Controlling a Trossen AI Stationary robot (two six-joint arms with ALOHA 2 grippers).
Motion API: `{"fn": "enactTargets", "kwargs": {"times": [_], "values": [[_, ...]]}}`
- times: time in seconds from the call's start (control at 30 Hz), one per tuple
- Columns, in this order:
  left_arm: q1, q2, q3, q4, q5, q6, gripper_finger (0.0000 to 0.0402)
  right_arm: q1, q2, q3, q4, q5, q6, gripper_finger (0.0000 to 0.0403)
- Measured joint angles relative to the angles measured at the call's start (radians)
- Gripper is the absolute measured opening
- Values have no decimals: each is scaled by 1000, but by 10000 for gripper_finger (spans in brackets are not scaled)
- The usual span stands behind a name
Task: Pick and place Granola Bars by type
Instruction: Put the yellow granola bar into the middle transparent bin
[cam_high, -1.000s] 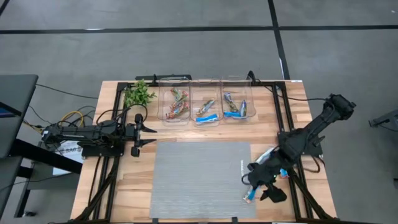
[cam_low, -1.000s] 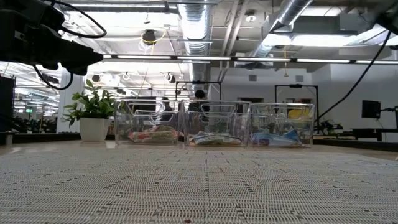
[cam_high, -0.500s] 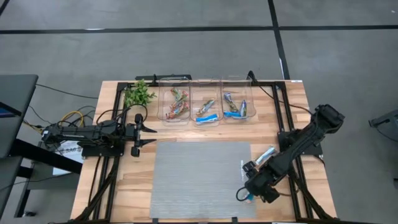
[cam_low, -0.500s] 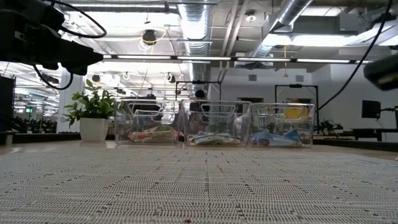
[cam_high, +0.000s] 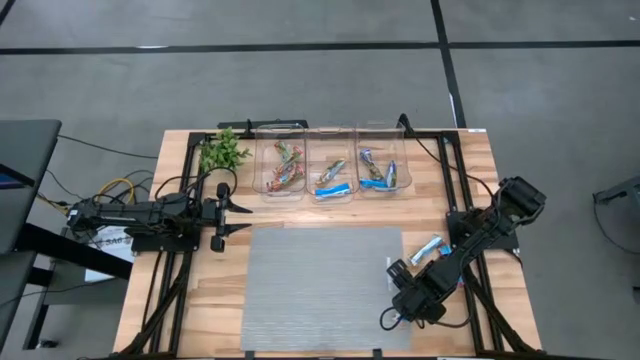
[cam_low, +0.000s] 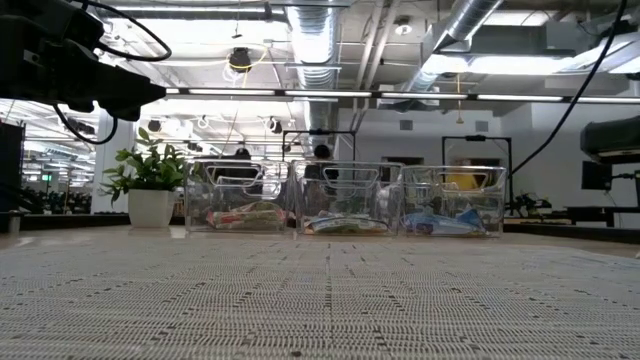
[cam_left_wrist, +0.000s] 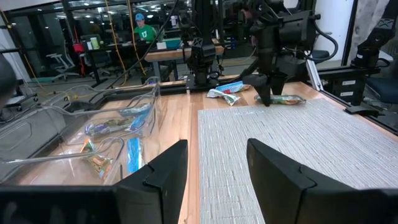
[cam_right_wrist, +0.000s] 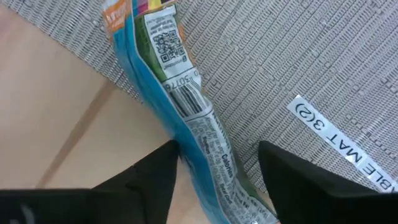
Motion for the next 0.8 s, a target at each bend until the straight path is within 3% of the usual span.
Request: {"fn": "enactTargets", "kwargs": {"times": [0.43,0.8], "values": [[0,0,0,0,0,0,159,12,-15,-5,-1,19,123,79],[0,0,0,0,0,0,159,-30,-196,-6,118,20,204,62]]}}
